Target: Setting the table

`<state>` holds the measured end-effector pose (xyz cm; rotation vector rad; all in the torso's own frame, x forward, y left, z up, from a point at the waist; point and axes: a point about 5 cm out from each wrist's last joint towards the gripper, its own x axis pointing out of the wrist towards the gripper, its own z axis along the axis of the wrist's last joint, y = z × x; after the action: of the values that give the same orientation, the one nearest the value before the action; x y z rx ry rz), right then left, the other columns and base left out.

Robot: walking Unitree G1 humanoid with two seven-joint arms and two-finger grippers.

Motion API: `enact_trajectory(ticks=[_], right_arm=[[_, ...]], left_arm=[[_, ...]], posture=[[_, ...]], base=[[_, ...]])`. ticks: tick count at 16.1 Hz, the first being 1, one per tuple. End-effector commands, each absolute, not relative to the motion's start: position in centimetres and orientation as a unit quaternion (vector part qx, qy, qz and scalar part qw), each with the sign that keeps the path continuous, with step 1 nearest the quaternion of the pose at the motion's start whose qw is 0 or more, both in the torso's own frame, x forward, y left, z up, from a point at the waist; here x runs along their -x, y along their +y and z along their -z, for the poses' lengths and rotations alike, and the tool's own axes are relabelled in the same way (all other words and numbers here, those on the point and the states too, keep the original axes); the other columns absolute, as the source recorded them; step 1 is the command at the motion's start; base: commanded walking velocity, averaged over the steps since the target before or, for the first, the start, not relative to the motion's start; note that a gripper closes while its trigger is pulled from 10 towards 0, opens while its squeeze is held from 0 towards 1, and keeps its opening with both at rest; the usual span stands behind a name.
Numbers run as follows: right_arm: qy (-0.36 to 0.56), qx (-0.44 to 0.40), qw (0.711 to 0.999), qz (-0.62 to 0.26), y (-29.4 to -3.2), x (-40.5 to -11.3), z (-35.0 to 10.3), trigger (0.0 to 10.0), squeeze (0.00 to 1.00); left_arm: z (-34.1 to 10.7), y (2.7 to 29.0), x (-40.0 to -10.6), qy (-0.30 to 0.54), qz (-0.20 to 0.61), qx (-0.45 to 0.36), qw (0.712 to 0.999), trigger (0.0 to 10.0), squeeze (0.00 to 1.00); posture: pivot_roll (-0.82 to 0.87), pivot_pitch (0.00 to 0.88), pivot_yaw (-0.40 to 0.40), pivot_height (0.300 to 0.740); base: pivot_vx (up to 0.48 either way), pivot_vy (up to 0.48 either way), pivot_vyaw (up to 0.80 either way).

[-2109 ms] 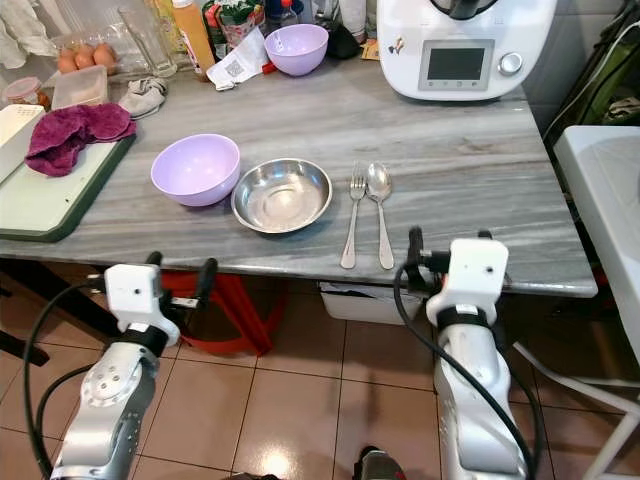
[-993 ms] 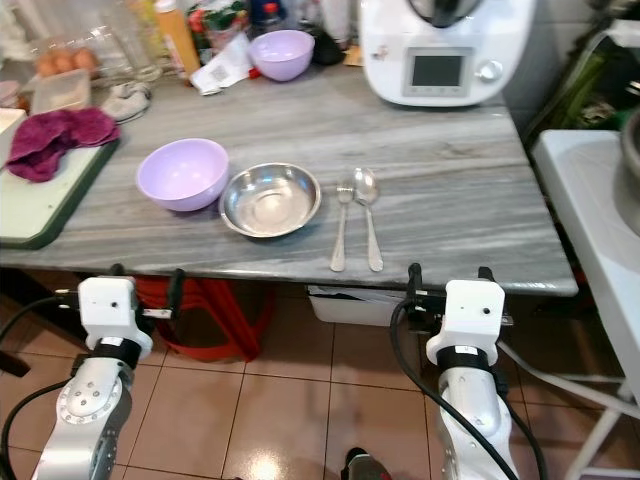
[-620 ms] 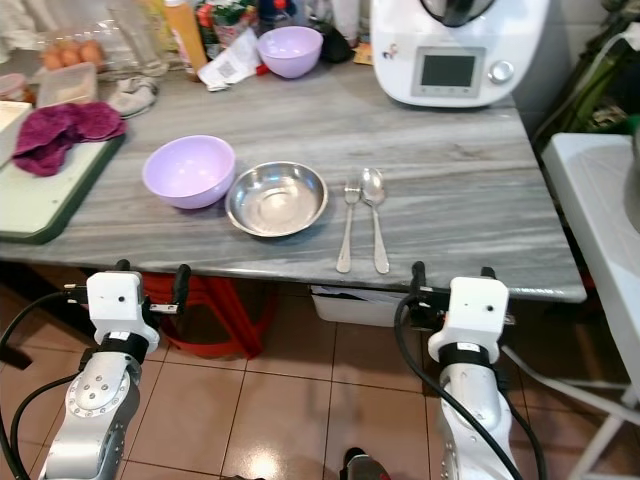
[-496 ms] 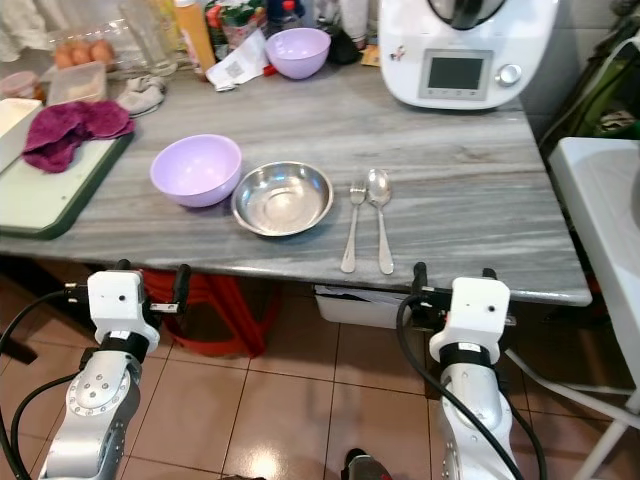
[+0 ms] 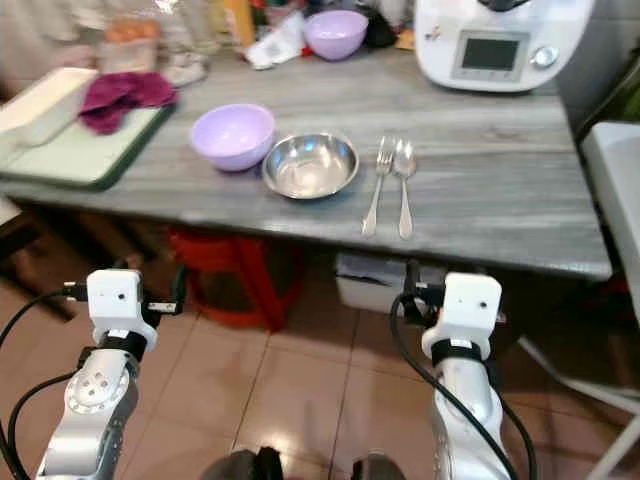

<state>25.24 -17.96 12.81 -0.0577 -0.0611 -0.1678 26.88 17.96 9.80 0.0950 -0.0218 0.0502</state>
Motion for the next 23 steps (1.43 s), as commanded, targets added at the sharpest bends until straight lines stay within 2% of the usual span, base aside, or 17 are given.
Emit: enact_trajectory(ticks=[1, 12, 17, 23], right_arm=[[-0.025, 0.025, 0.995, 0.093, -18.3, -25.0, -12.4, 10.0, 0.0], [-0.05, 0.03, 0.994, 0.097, -18.3, -25.6, -13.4, 10.0, 0.0], [-0.121, 0.037, 0.988, 0.089, -18.1, -25.7, -16.2, 10.0, 0.0], [-0.112, 0.065, 0.986, 0.101, -18.5, -25.6, -15.4, 10.0, 0.0]], left_arm=[[-9.5, 18.1, -26.8, -0.002, -0.023, -0.053, 0.998, 10.0, 0.0], [-9.8, 17.8, -27.0, -0.016, -0.009, -0.054, 0.998, 10.0, 0.0], [-12.1, 17.4, -27.2, -0.088, -0.008, -0.026, 0.996, 10.0, 0.0], [-11.9, 16.9, -26.9, -0.094, -0.002, -0.025, 0.995, 10.0, 0.0]], posture=[[-0.12, 0.165, 0.095, 0.74], [-0.12, 0.157, 0.103, 0.74], [-0.12, 0.16, 0.102, 0.74], [-0.12, 0.163, 0.095, 0.74]], base=[[-0.349, 0.0, 0.0], [-0.344, 0.0, 0.0], [0.0, 0.0, 0.0], [0.0, 0.0, 0.0]])
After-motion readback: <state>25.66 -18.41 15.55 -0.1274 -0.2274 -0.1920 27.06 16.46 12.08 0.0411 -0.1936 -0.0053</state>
